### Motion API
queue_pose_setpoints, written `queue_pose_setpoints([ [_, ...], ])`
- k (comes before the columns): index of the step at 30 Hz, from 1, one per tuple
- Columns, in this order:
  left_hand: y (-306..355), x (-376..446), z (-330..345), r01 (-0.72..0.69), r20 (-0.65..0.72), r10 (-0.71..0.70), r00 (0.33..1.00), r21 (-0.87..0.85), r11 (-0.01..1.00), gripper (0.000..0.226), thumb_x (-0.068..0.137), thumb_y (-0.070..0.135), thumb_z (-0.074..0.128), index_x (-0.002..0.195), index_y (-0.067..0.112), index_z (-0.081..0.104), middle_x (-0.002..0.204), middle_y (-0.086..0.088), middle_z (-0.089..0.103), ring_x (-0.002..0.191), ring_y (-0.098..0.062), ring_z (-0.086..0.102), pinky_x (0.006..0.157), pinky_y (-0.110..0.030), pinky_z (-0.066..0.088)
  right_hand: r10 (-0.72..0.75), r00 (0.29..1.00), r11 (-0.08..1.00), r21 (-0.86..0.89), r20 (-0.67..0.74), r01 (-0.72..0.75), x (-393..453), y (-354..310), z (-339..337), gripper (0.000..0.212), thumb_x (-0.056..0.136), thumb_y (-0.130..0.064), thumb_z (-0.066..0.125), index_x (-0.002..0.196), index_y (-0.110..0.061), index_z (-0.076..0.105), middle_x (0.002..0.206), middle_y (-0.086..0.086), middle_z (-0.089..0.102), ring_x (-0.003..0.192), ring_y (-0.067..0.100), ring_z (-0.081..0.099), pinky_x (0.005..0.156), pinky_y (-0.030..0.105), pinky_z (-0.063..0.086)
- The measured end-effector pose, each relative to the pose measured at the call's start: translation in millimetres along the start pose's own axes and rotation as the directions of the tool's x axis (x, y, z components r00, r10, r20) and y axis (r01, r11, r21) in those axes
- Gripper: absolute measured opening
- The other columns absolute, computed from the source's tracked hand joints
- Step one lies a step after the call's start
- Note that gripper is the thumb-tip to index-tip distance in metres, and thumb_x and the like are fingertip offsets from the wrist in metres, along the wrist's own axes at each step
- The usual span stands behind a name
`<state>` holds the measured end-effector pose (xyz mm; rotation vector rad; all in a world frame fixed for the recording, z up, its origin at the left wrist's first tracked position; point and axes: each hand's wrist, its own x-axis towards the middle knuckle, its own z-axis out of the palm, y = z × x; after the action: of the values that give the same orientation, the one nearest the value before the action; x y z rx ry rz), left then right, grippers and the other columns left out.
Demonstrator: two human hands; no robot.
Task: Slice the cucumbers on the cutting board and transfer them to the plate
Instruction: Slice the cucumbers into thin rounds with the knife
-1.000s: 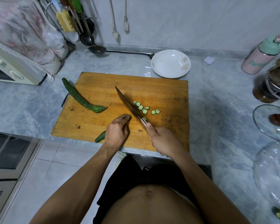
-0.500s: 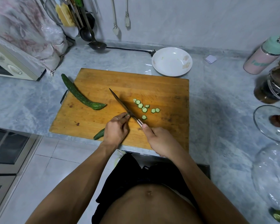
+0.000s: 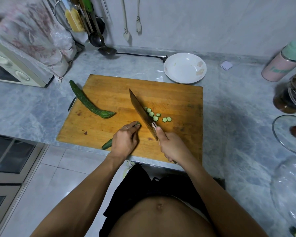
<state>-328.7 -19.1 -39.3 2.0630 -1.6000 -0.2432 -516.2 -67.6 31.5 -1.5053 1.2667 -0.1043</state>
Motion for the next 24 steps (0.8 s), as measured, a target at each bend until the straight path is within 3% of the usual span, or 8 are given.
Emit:
queue_pose_setpoints([
  [6,4.1,0.5,-3.1,0.016,-0.042,-0.017,0.999,-0.007,1.000,0.031,0.088,0.009,0.060,0.117,0.016,0.070,0.126,-0.001,0.064,0.103,-0.025,0.064,0.071,-0.035,0.056,-0.009,0.997,1.000,-0.026,-0.074,0.007,-0.5,1.5,-14.0,0.069,0.100,-0.064,0.020,0.069,-0.012,0.054,0.050,0.000,0.049,0.038,0.016,0.046,0.043,0.022,0.038],
  [11,1.7,-1.3,1.2,-0.011,-0.073,0.011,0.997,-0.004,1.000,0.029,0.087,0.003,0.063,0.114,0.009,0.070,0.116,-0.006,0.067,0.100,-0.028,0.064,0.063,-0.039,0.057,-0.008,1.000,1.000,-0.020,-0.029,0.008,-8.3,3.5,-15.2,0.066,0.100,-0.063,0.023,0.073,-0.011,0.054,0.058,0.007,0.050,0.040,0.017,0.044,0.040,0.020,0.036],
  [15,-3.5,2.7,0.9,-0.056,-0.043,0.057,0.997,0.026,0.998,0.032,0.087,0.005,0.061,0.117,0.010,0.069,0.120,-0.006,0.066,0.104,-0.028,0.062,0.068,-0.038,0.057,-0.025,1.000,1.000,-0.003,0.010,0.025,-16.2,3.1,-9.4,0.064,0.099,-0.063,0.026,0.076,-0.011,0.054,0.062,0.010,0.047,0.041,0.017,0.043,0.041,0.021,0.036],
  [24,-6.9,5.0,3.3,-0.080,-0.023,0.081,0.996,0.058,0.995,0.030,0.087,0.007,0.061,0.116,0.011,0.069,0.119,-0.006,0.065,0.099,-0.030,0.063,0.065,-0.036,0.055,-0.080,0.997,0.995,-0.055,0.013,0.080,-24.3,-0.8,-1.6,0.070,0.100,-0.061,0.028,0.079,-0.003,0.062,0.059,0.003,0.050,0.049,0.016,0.045,0.058,0.031,0.037],
])
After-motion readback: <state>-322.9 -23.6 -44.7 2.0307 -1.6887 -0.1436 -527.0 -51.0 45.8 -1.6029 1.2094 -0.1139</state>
